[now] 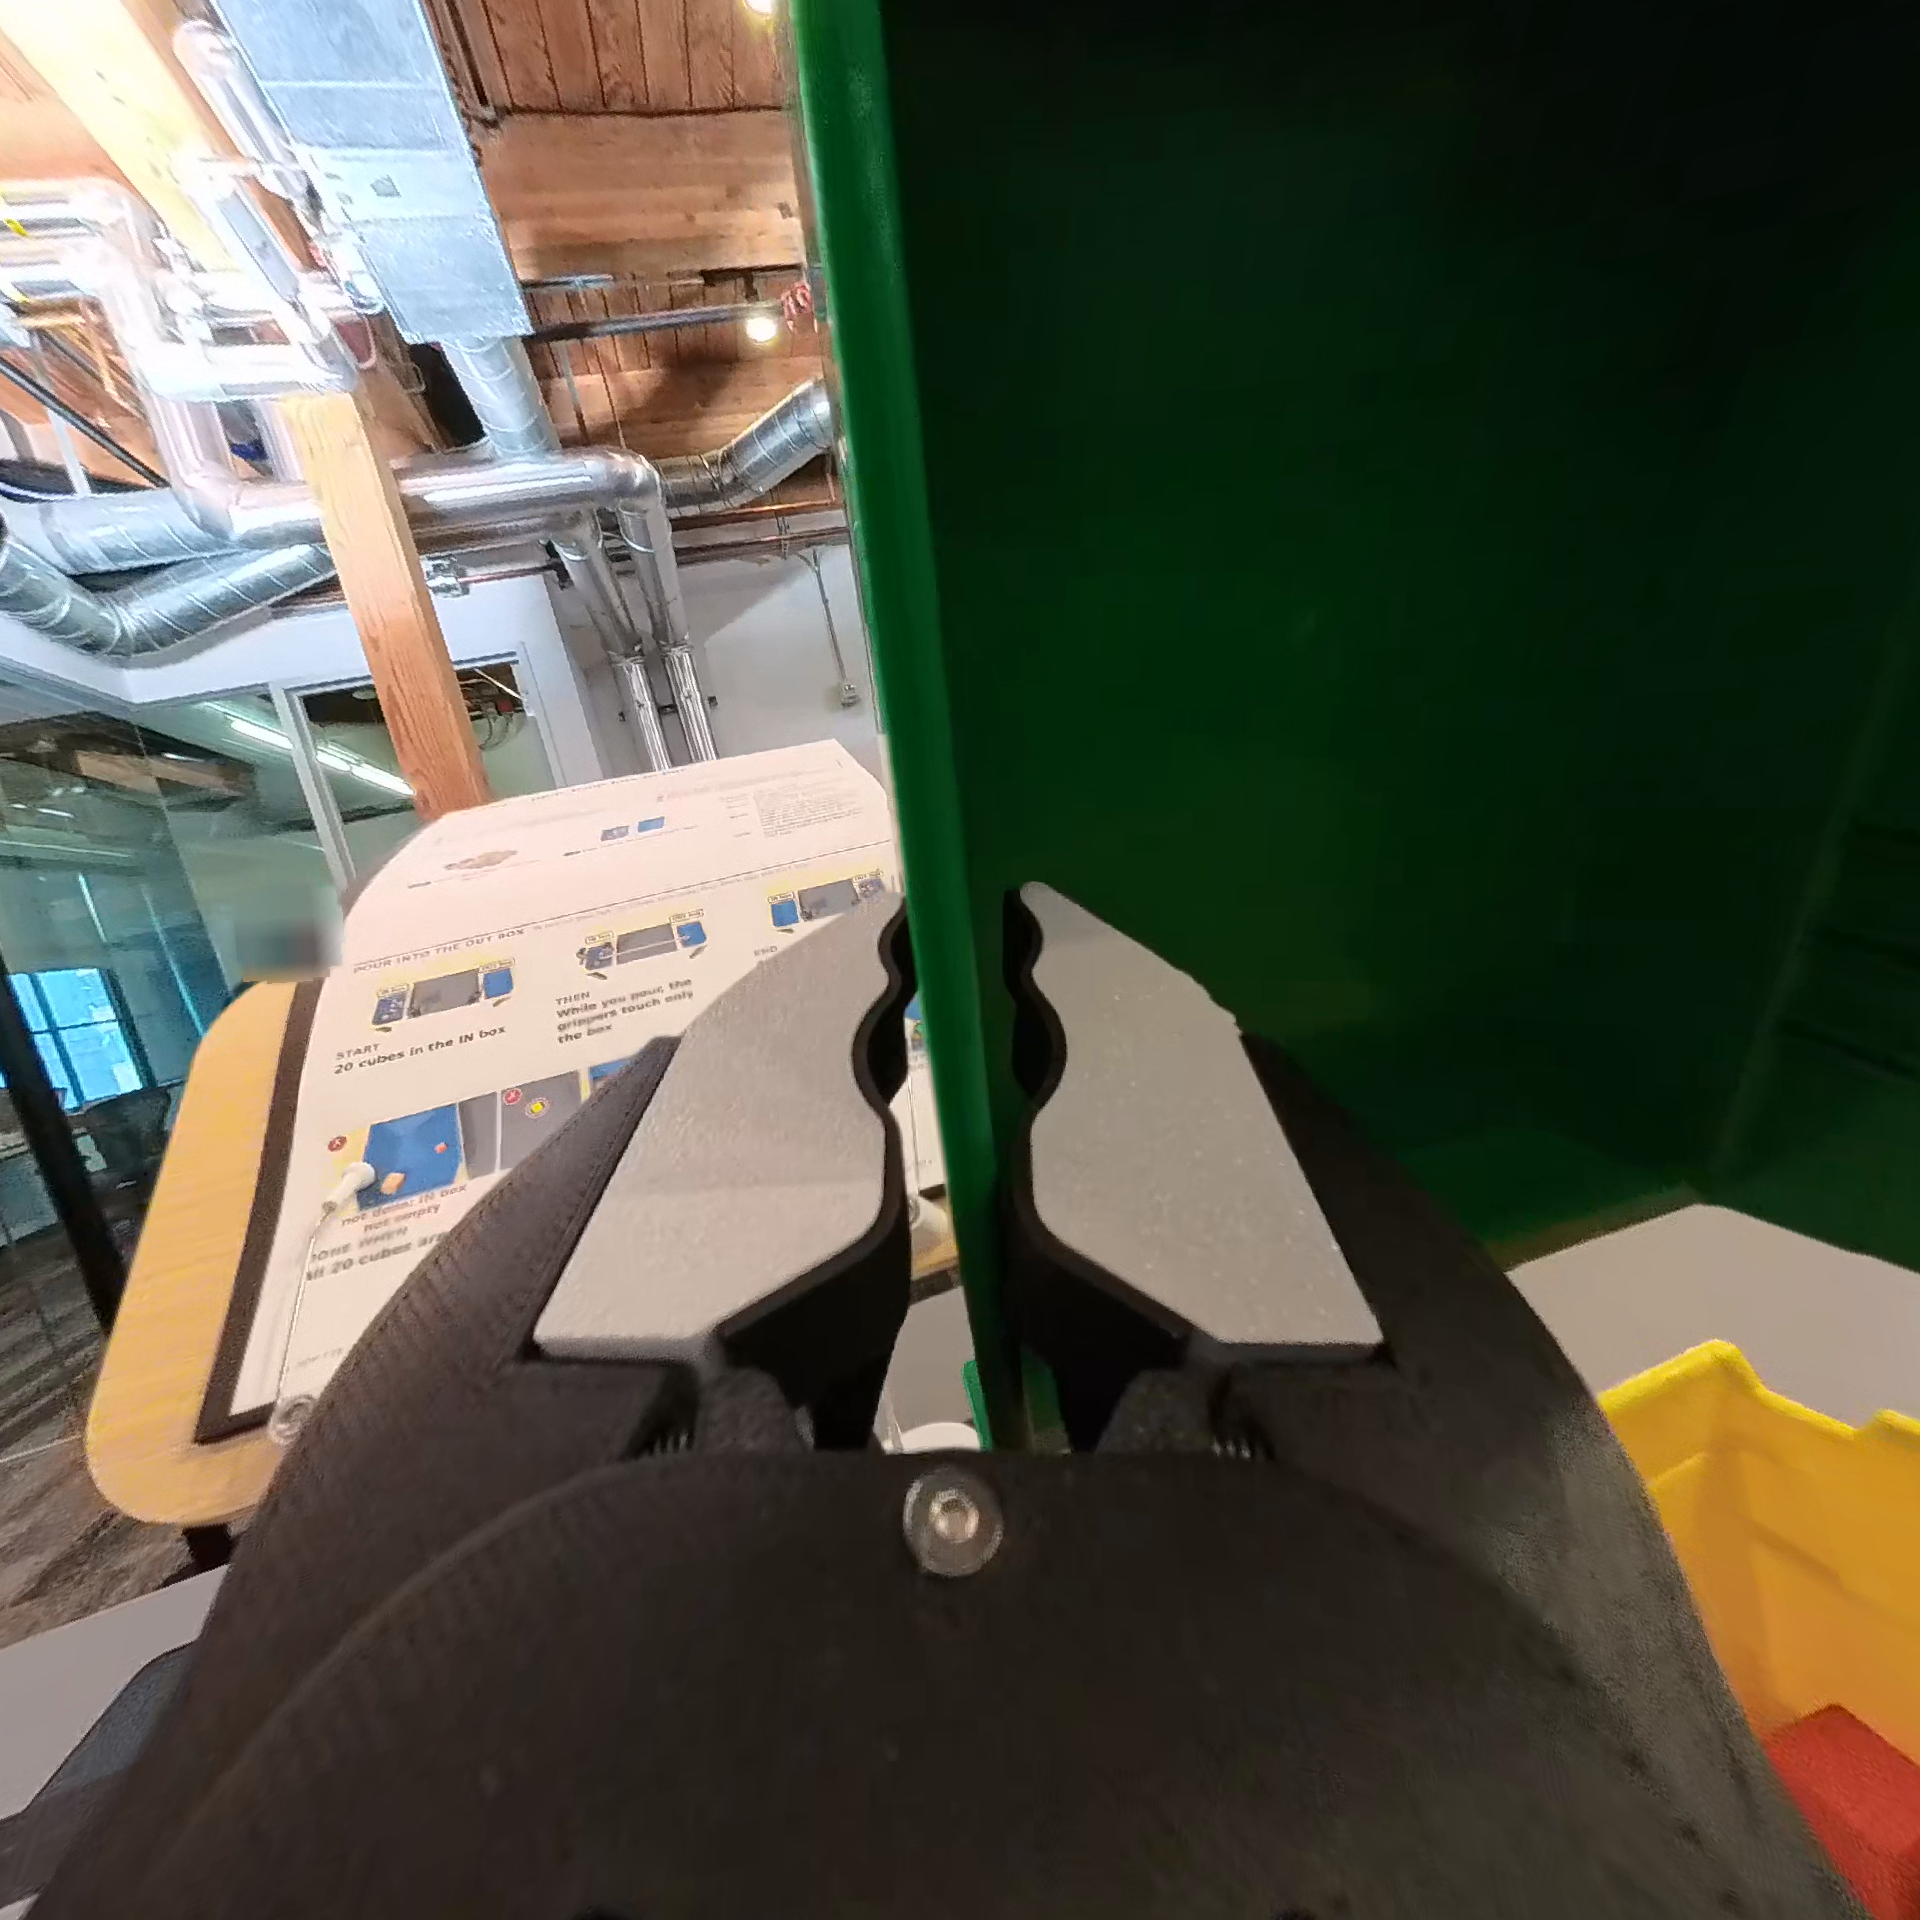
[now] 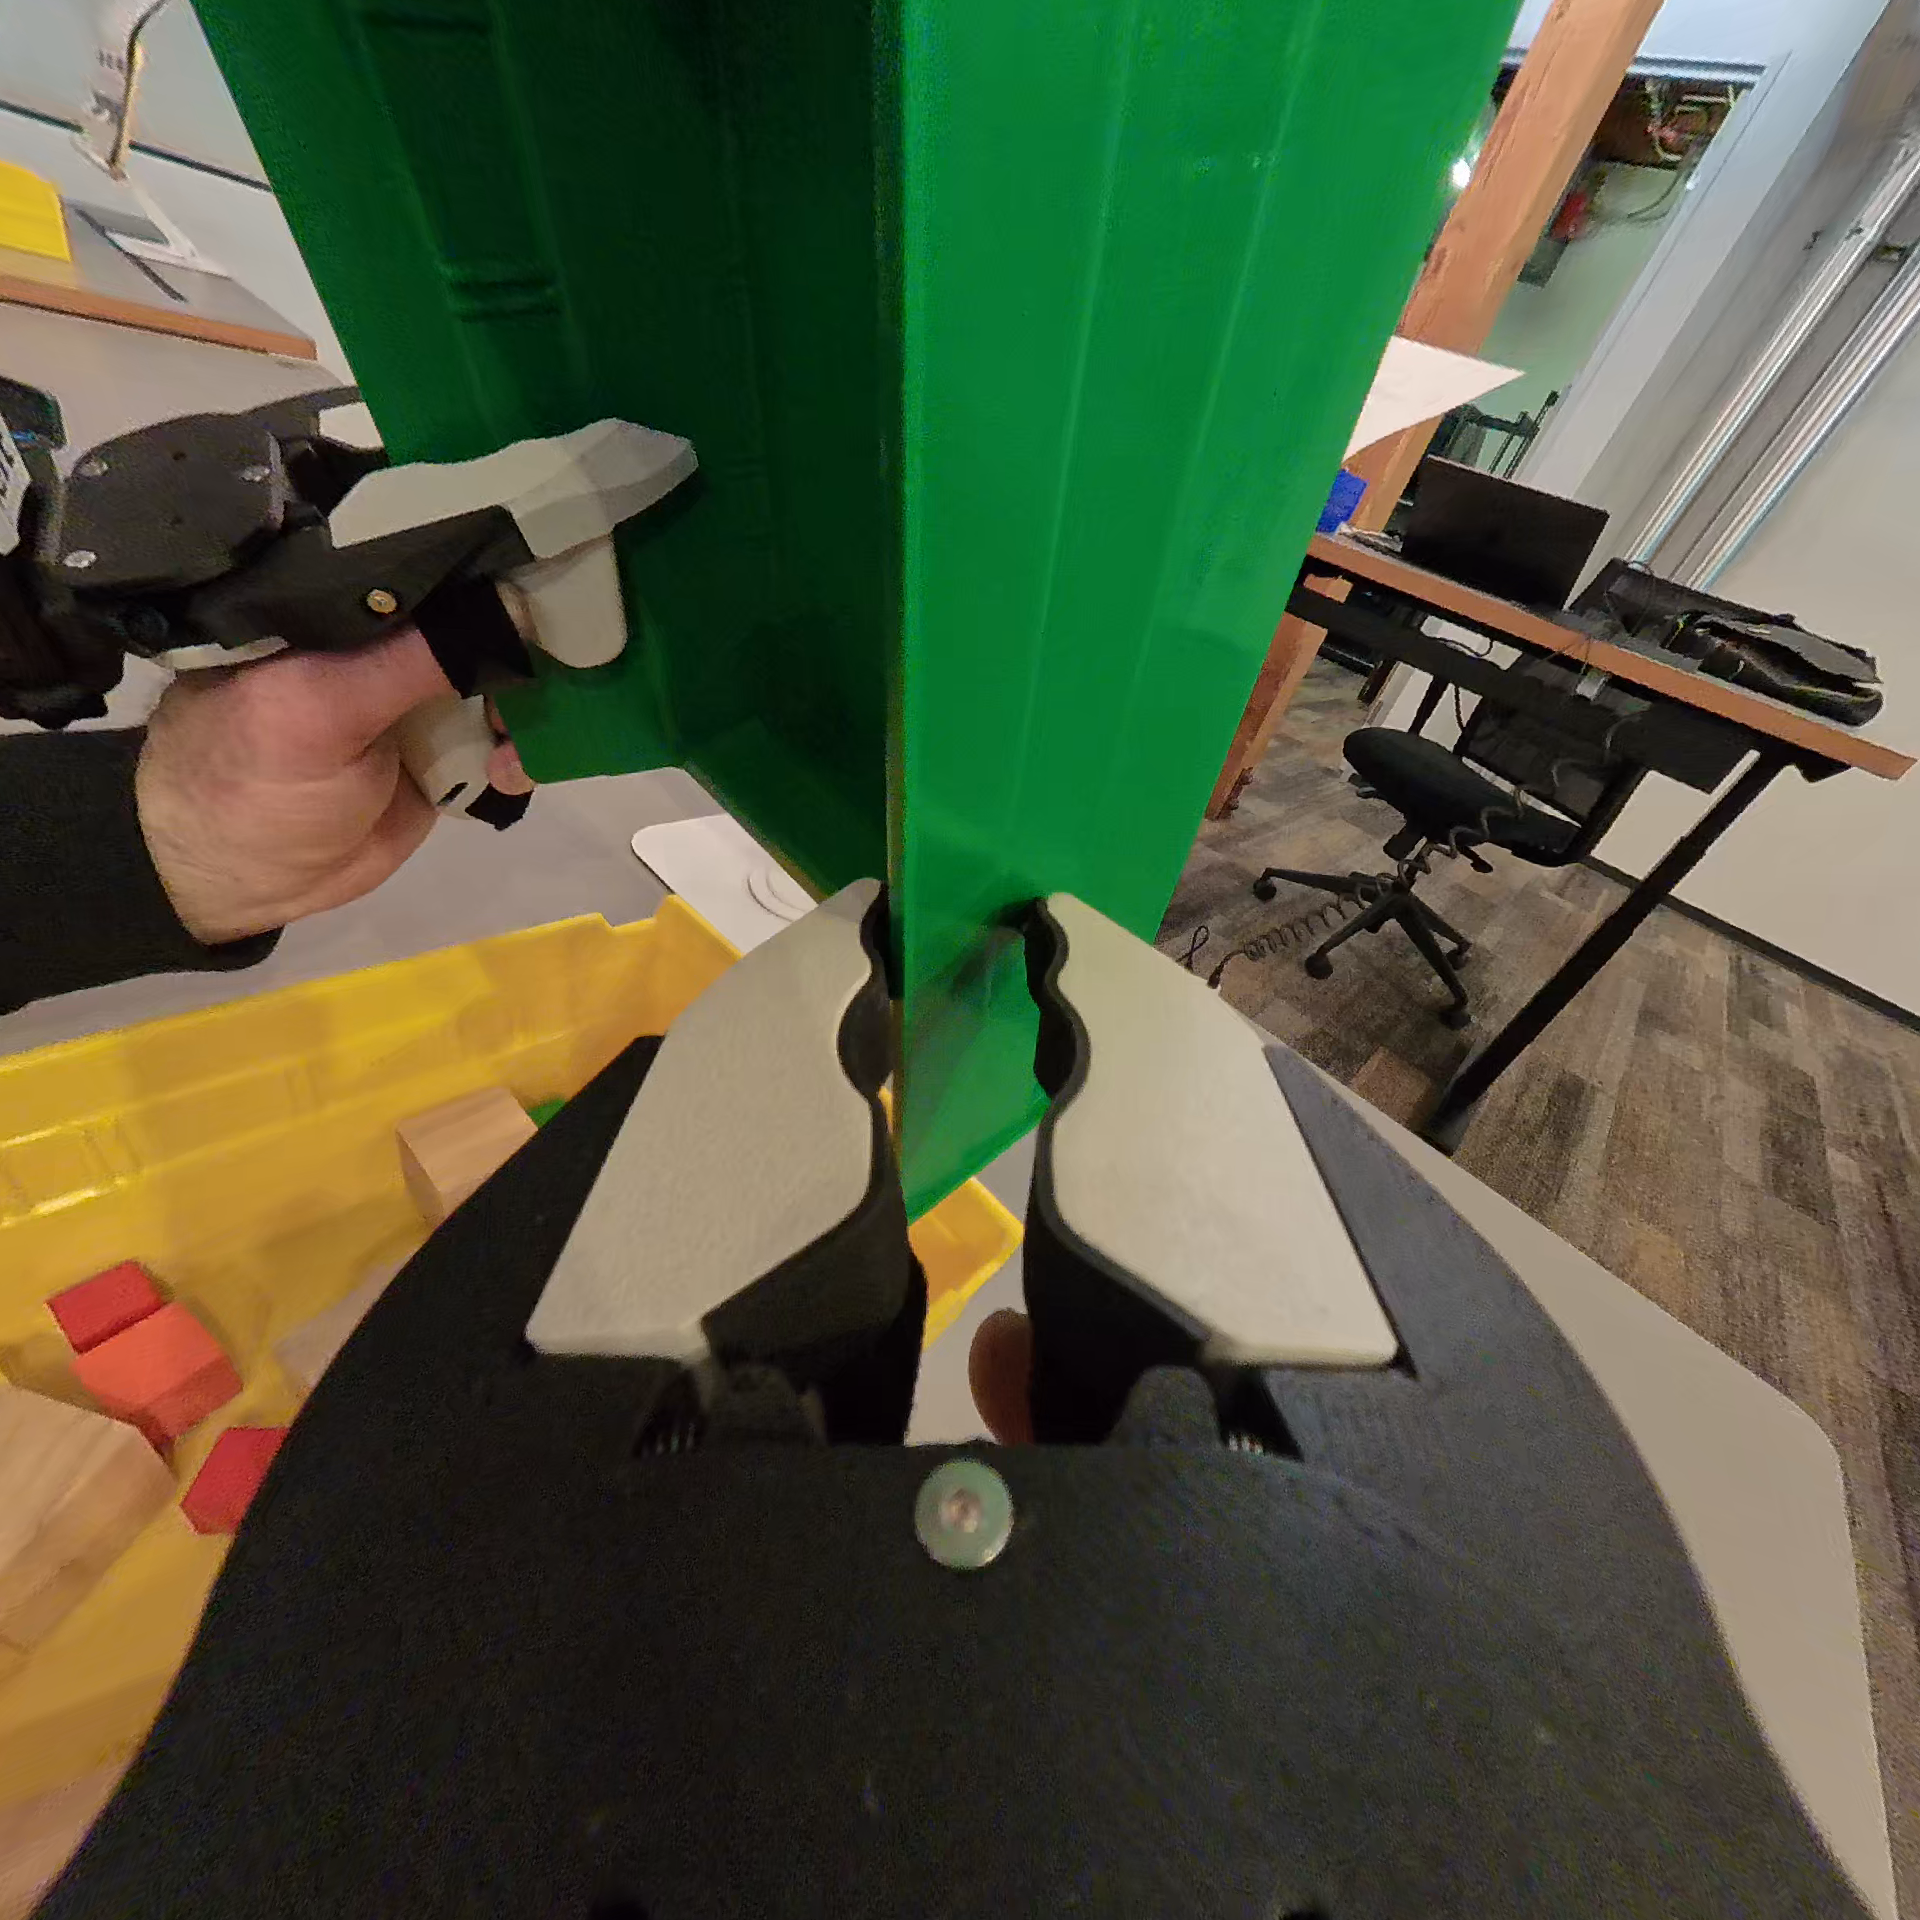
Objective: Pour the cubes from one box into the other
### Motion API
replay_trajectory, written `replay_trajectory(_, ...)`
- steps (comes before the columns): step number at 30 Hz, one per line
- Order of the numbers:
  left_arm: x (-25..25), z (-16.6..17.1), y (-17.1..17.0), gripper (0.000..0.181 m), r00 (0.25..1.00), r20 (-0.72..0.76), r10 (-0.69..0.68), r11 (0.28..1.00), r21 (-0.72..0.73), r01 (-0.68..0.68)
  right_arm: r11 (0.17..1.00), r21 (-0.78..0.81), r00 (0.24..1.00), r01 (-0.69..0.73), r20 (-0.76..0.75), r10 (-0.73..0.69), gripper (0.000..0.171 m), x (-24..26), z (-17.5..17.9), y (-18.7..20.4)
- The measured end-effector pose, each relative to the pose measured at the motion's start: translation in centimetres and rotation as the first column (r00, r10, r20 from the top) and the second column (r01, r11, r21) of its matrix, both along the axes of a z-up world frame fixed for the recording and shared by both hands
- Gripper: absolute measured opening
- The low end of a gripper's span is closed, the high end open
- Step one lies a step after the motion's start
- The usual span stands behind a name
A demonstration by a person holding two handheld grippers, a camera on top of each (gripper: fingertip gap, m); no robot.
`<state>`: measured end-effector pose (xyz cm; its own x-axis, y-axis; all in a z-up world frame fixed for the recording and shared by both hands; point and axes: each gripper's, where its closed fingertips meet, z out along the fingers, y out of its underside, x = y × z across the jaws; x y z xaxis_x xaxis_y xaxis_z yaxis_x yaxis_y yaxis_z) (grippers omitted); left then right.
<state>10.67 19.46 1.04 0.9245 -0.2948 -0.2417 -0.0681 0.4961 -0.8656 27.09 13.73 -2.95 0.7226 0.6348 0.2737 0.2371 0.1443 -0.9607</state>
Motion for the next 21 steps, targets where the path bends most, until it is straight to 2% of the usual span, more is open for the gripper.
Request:
replay_trajectory(5, -1.5, 1.6, 0.2, 0.007, 1.0, -0.018, 0.02, 0.999, -0.045, -0.021, 1.0, 0.011, 0.998, 0.001, 0.064, -0.002, 0.02, -1.6, 1.7, -0.9)
replay_trajectory(12, -7.2, 3.5, -0.8, 0.004, 1.0, -0.023, -0.002, 0.986, -0.169, -0.002, 0.997, -0.005, 0.986, -0.077, 0.148, 0.077, 0.028, -7.6, 3.9, -4.2)
replay_trajectory(16, -12.5, 3.4, -1.7, 0.004, 1.0, 0.007, -0.015, 0.953, -0.301, 0.017, 0.995, -0.036, 0.978, -0.093, 0.182, 0.098, 0.039, -9.4, 4.5, -6.6)
replay_trajectory(19, -17.8, 2.0, -2.5, 0.004, 1.0, -0.025, -0.018, 0.899, -0.437, 0.005, 0.991, -0.127, 0.981, -0.029, 0.188, 0.053, 0.046, -8.1, 3.5, -7.5)
replay_trajectory(21, -21.9, 0.7, -3.3, 0.005, 0.997, -0.072, 0.017, 0.866, -0.497, -0.051, 0.979, -0.203, 0.982, 0.017, 0.186, 0.022, 0.05, -6.6, 2.2, -8.1)
